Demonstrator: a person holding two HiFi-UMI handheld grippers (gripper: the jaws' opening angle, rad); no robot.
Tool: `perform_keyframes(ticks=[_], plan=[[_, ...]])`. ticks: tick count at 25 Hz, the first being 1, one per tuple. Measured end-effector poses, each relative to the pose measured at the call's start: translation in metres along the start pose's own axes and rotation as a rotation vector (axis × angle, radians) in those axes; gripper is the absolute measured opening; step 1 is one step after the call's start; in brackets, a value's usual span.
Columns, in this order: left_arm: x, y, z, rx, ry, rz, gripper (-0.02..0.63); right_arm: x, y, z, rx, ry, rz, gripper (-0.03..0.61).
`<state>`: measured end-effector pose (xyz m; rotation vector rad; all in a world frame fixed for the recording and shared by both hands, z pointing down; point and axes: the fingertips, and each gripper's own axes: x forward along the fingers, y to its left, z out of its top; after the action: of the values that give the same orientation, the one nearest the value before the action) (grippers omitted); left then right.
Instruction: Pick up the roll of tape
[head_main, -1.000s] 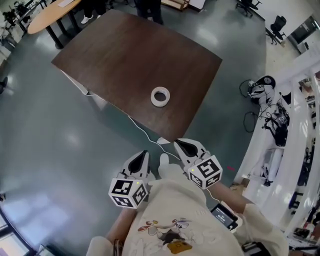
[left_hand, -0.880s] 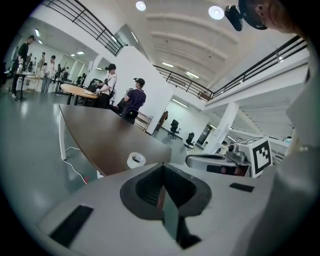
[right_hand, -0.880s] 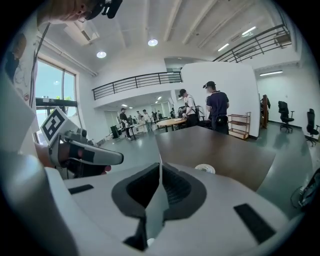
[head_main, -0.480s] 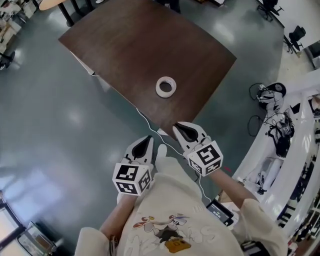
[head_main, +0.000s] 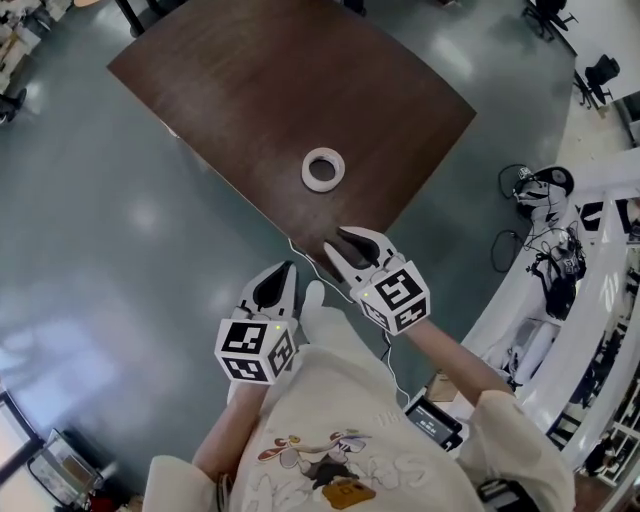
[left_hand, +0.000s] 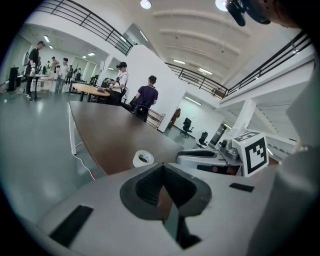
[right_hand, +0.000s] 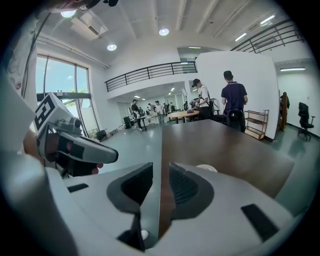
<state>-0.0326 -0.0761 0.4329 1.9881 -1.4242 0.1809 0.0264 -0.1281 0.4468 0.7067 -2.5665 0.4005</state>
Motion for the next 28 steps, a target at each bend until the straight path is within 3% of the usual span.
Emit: perform_keyframes(ticks=[8,18,28], plan=[[0.032,0.018,0.0,-0.047,0.033,0.041,0.006,0.04,-0.035,-0.006,-0.053,0.074,0.044,0.109],[0.08,0.061,-0.015,-0.051,0.087,0.087,0.006,0.108,-0.077,-0.029,-0.129,0.174,0.066,0.15],[0.119,0.064,-0.035,-0.09,0.102,0.109,0.006,0.136,-0.116,-0.07,-0.162,0.259,0.068,0.167]])
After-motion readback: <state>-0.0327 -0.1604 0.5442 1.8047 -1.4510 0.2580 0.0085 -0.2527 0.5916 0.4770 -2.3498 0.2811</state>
